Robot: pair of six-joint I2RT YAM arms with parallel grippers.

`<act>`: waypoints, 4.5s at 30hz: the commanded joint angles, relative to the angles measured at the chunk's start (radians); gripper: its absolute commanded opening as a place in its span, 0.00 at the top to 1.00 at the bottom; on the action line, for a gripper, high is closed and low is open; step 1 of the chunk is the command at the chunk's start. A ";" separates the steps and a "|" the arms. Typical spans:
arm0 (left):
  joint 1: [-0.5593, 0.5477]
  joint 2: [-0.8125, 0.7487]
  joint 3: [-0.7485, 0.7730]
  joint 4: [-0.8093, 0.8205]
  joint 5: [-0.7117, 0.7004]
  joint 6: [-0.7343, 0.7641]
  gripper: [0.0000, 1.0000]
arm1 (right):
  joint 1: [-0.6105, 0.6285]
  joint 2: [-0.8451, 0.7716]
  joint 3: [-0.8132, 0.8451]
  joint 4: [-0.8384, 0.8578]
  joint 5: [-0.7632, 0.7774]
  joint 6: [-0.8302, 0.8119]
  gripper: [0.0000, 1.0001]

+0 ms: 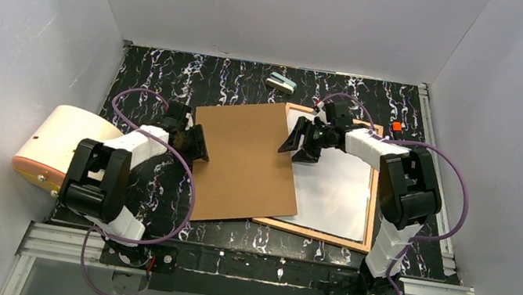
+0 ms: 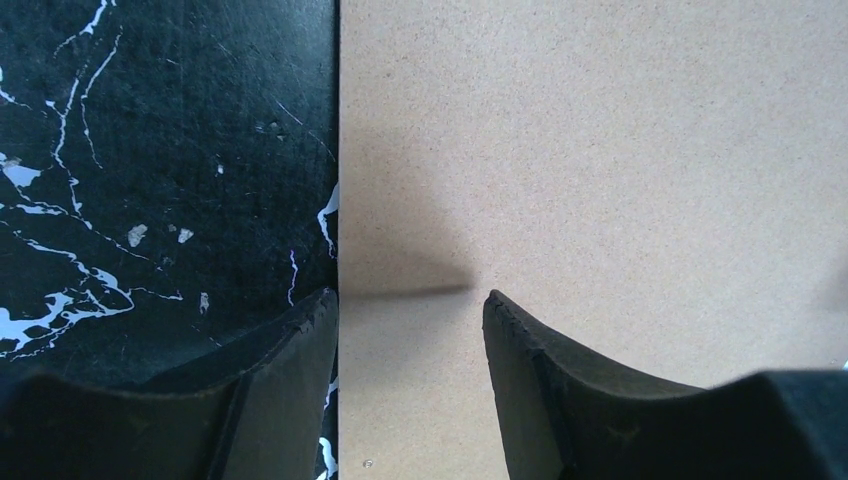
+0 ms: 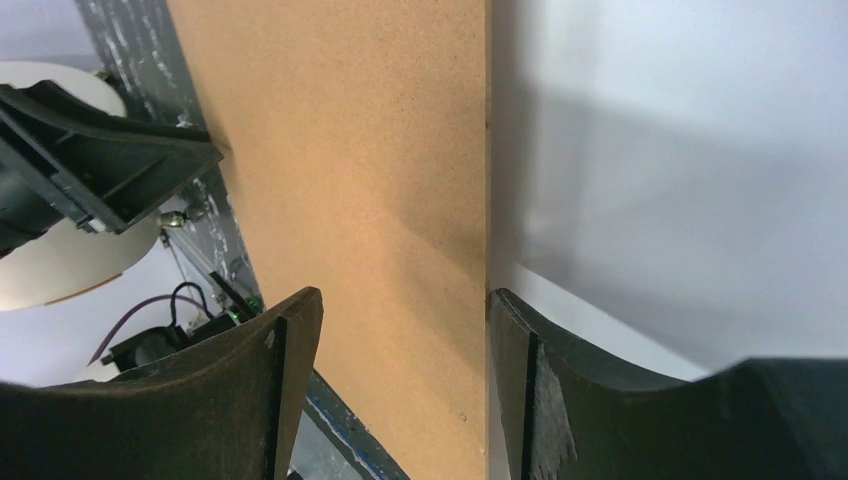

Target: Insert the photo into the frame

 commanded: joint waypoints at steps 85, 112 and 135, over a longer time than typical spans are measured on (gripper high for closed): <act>-0.469 0.466 0.617 -0.114 -0.093 0.065 0.43 | -0.227 -0.685 0.440 -0.444 0.858 -0.115 0.99; -0.325 0.309 0.404 -0.222 -0.227 0.041 0.69 | -0.228 -0.634 0.513 -0.477 0.706 -0.120 0.99; -0.247 0.038 0.287 -0.309 -0.214 0.017 0.54 | -0.228 -0.472 0.638 -0.640 0.427 -0.165 0.99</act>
